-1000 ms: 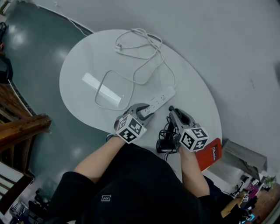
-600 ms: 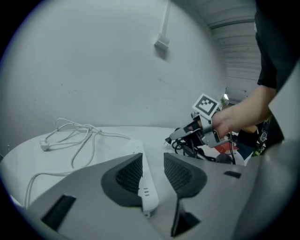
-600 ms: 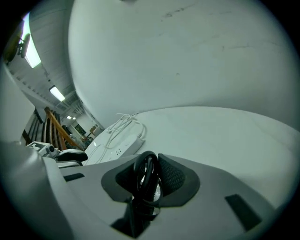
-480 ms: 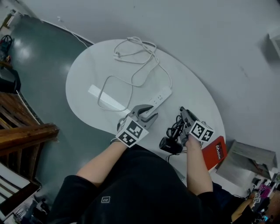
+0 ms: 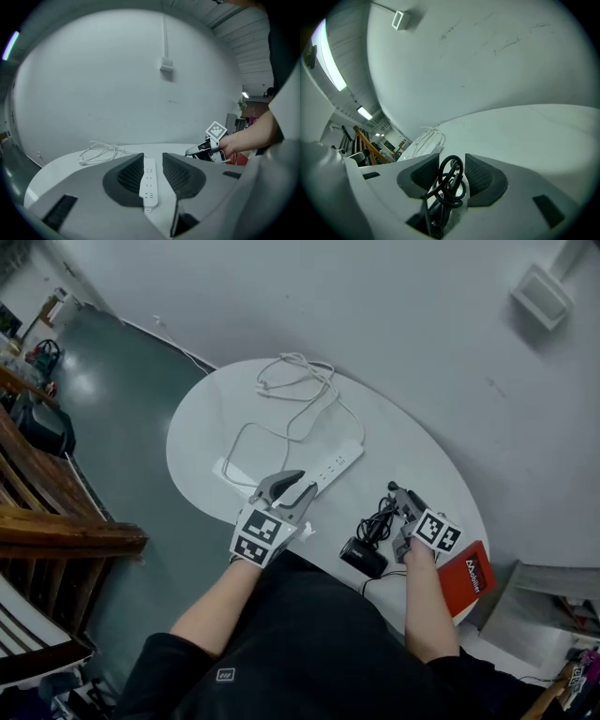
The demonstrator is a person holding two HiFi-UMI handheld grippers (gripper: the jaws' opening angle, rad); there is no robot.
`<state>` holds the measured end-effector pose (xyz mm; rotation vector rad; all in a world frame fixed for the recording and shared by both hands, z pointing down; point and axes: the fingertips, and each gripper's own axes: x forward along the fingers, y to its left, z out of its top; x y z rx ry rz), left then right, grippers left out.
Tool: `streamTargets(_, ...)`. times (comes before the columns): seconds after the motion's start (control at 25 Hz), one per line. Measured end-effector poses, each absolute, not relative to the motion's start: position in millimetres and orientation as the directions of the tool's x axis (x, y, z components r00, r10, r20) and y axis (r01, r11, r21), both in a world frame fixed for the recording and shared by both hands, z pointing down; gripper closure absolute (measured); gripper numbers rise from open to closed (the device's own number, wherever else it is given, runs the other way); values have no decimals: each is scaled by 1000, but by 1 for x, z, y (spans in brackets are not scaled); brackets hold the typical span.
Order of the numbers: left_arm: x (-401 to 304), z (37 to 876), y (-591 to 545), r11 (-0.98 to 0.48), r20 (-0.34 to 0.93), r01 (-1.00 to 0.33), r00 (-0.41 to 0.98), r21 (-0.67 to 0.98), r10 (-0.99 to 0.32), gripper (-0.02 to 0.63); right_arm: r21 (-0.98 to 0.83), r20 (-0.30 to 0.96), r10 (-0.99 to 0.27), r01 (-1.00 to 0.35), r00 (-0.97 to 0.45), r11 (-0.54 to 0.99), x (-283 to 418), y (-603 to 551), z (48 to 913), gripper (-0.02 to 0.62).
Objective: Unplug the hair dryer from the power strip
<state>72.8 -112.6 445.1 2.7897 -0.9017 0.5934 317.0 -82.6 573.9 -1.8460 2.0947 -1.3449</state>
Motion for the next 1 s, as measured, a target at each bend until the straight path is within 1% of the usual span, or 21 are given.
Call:
streamTargets(0.16, 62, 424, -111, -786, 396, -618, 716, -23, -575, 480, -612, 432, -877, -782, -211, -114, 342, -76, 549, 440)
streamTargets(0.36, 55, 398, -122, -780, 367, -623, 714, -56, -596, 483, -547, 353, -924, -834, -148, -76, 348, -75, 499, 440)
streamTargets(0.6, 45, 375, -144, -797, 340, -601, 738, -62, -584, 489, -421, 283, -942, -906, -183, 49, 296, -88, 447, 442)
streamTargets(0.84, 11, 343, -166, -794, 301, -602, 744, -85, -596, 502, -264, 181, -946, -940, -269, 217, 224, -120, 377, 445)
streamTargets(1.0, -11, 322, -183, -780, 259, -619, 741, -92, -619, 514, -211, 125, -945, -939, -302, 272, 189, -136, 334, 499)
